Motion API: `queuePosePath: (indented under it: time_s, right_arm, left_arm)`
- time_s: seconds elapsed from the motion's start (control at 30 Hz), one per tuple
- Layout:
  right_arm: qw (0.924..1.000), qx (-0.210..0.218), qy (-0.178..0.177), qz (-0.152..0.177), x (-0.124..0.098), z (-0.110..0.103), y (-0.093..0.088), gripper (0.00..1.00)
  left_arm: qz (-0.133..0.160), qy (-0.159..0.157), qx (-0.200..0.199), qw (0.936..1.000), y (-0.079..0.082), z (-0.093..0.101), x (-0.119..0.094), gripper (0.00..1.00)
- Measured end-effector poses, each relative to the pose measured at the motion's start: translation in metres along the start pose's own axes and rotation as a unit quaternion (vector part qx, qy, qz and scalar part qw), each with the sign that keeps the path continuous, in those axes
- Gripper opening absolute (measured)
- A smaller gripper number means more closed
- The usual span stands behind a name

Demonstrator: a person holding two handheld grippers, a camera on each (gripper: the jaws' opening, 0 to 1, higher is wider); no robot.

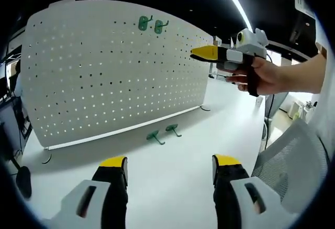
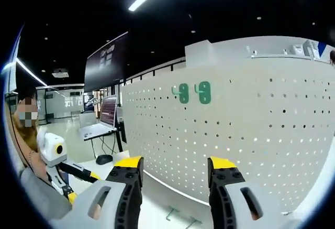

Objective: Insert the hook assembly into the mounting plate slot until the hook locks in place.

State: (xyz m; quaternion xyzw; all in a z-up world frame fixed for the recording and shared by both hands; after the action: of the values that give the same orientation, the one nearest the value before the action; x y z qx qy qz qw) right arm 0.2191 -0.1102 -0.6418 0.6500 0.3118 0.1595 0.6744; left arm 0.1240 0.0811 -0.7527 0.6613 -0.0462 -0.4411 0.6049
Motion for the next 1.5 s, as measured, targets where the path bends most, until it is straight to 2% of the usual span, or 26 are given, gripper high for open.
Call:
queuePosePath:
  time_s: [0.63, 1.07, 1.5]
  right_arm:
    - [0.9993, 0.012, -0.003, -0.037, -0.025, -0.002, -0.041, 0.49]
    - [0.9981, 0.02, -0.011, -0.057, -0.042, 0.001, -0.06, 0.5]
    - [0.9954, 0.033, -0.013, -0.089, -0.059, 0.002, -0.087, 0.53]
  left_arm:
    - [-0.003, 0.0, -0.001, 1.0, -0.001, 0.001, 0.001, 0.68]
    - [-0.006, -0.002, -0.001, 1.0, -0.002, 0.001, 0.001, 0.68]
    - [-0.009, -0.005, -0.001, 0.9999, -0.004, 0.002, 0.002, 0.69]
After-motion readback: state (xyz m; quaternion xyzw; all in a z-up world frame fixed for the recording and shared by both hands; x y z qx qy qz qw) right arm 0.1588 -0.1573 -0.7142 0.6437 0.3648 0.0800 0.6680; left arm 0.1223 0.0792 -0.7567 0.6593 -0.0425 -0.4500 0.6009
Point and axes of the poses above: the point that each gripper's makers call its tool centre point, and the gripper's own axes: x roughly forward along the fingers, z roughly to its right, y roughly out of its top, the point moved 4 cm from there along -x, roughly backward along the fingers, and after that the axes turned 9 degrees about -z, right-handed, at the moved point
